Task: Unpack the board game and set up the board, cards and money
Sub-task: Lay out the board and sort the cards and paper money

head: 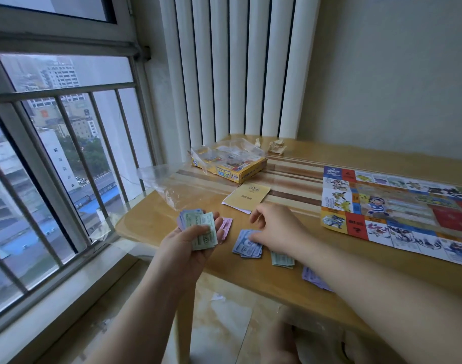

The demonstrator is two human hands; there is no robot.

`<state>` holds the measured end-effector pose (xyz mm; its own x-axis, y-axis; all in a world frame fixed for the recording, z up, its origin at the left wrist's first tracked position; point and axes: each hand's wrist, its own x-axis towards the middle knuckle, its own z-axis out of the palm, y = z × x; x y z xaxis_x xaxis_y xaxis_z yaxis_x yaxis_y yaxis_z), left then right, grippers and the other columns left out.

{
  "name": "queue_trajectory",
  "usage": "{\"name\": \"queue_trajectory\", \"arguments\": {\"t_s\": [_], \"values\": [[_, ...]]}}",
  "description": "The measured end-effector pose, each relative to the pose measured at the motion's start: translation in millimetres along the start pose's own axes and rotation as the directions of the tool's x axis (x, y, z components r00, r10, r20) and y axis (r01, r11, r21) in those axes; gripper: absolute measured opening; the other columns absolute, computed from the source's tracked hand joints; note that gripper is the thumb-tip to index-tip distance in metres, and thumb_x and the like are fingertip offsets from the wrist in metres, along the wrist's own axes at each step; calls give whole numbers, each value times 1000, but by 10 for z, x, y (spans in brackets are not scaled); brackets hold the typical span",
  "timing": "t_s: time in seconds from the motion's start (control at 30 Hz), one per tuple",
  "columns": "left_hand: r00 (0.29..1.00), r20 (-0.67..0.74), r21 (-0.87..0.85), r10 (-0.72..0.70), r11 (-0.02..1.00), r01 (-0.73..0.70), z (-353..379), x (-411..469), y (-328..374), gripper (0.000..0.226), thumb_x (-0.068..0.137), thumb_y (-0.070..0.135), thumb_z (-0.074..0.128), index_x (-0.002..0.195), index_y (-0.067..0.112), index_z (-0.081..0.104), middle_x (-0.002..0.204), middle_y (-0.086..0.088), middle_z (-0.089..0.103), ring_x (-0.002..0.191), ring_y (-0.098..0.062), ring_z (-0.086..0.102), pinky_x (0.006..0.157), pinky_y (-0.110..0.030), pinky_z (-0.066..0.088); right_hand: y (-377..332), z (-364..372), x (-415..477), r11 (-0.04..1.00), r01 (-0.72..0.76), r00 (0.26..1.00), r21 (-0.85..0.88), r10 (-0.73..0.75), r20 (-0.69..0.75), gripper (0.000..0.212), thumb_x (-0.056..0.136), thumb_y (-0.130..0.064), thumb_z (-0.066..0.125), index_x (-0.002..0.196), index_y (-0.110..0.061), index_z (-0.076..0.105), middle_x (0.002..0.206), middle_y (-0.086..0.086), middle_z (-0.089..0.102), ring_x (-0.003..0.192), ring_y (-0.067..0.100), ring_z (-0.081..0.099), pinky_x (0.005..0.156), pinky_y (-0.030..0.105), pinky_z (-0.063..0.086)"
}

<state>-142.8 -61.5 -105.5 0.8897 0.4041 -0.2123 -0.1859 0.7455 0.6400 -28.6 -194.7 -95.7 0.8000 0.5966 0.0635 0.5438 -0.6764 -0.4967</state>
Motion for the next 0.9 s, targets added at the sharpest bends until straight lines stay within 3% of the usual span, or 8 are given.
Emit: {"name": "queue_trajectory", "arguments": {"t_s": [0.1,0.23,0.33,0.43,0.57,0.77,0.9], "values": [[1000,5,15,-24,1000,24,31,1,-59,26,90,-14,38,110,-5,52,89,-18,72,76,-25,72,63,-33,60,43,-255,-62,996,68,998,-60,-68,-10,12,82,-19,69,92,-23,64,94,-5,63,85,10,57,69,22,45],[998,17,45,-67,997,66,97,35,-140,30,91,-12,39,117,-3,51,108,-20,68,90,-27,70,69,-35,60,78,-531,-201,934,216,916,-286,-92,390,29,87,-23,65,115,-28,63,103,-10,52,95,5,50,78,21,41],[992,59,98,-113,989,107,172,40,-214,27,91,-9,42,114,-1,53,97,-16,72,83,-20,72,67,-38,59,80,-525,-252,875,279,862,-394,-48,505,41,92,-11,51,123,-35,58,117,-4,44,109,16,50,93,35,44],[986,92,148,-137,981,123,265,27,-275,27,91,-8,43,114,2,53,92,-12,74,81,-16,72,65,-39,57,54,-530,-258,864,279,854,-419,-24,520,55,88,1,41,124,-38,57,115,0,42,107,23,51,91,42,46],[987,91,189,-130,976,111,303,61,-304,29,91,-7,44,116,4,53,97,-10,74,85,-13,72,72,-42,55,77,-520,-261,842,279,862,-462,-8,508,52,88,1,44,124,-35,56,98,-4,34,101,24,54,87,43,49],[992,54,185,-116,977,104,291,68,-255,23,91,-7,43,104,5,58,102,-11,72,95,-15,68,89,-47,46,78,-529,-293,878,208,882,-432,23,470,47,88,0,49,124,-28,59,126,3,46,107,22,55,89,38,50],[992,55,175,-117,979,106,290,69,-229,23,91,-7,43,104,5,58,105,-12,71,96,-17,67,88,-48,49,55,-537,-338,896,177,889,-407,32,457,46,89,-2,50,127,-27,56,128,3,44,108,21,53,86,32,49]]}}
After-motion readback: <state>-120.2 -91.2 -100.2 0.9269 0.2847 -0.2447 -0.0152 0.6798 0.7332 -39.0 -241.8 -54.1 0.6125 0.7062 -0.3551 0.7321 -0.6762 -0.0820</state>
